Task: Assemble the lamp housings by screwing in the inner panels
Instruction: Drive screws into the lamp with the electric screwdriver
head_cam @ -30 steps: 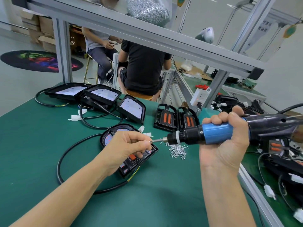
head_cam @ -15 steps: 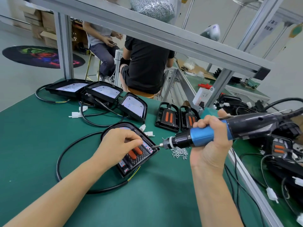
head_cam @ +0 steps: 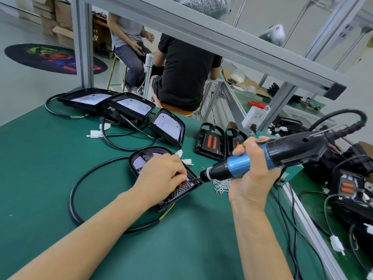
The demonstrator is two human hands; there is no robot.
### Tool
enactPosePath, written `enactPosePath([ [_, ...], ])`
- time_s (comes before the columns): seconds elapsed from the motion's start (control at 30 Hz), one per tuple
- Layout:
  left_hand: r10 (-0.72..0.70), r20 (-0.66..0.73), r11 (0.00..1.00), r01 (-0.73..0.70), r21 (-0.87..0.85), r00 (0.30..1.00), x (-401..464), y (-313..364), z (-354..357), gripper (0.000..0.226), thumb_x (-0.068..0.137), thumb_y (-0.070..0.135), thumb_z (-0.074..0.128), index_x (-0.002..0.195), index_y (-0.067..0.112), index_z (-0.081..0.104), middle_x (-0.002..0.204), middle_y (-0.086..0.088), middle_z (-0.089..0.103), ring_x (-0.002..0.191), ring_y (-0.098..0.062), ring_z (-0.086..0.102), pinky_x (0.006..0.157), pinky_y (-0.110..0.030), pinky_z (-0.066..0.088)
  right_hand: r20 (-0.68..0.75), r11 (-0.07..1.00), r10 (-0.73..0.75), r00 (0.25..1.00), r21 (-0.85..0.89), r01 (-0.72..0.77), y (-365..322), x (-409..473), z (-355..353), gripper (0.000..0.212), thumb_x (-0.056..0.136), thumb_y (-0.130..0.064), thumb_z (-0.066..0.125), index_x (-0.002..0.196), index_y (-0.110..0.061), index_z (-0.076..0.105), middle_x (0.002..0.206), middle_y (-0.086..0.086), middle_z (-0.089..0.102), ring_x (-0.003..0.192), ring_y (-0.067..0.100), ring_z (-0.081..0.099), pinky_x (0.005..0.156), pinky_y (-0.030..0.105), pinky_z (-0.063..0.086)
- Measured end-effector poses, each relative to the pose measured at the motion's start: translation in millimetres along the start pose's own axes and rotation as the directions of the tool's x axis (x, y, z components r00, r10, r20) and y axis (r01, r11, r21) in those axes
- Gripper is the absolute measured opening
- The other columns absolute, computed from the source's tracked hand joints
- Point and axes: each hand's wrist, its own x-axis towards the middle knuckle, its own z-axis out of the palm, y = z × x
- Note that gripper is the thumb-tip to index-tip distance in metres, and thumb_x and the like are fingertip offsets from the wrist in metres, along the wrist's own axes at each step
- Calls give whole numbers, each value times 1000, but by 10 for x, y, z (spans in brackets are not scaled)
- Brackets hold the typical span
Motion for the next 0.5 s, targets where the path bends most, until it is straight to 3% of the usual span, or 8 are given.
enactPosePath([
  [0.3,-39,56,996,34,81,998,61,-4,36,18,92,28,56,91,21,72,99,7,64,96,-16,52,84,-35,40,-20,999,6,1000,-52,-7,87,34,-31,19,75,-2,60,80,-19,54,64,-5,55,56,15,53,64,29,46],
  [0.5,-65,103,990,51,134,993,103,12,38,18,93,30,54,91,22,71,101,8,63,99,-15,51,85,-34,40,-14,994,10,1000,-111,-12,98,47,-46,23,69,-8,65,59,-29,65,62,-8,55,68,25,48,73,36,42],
])
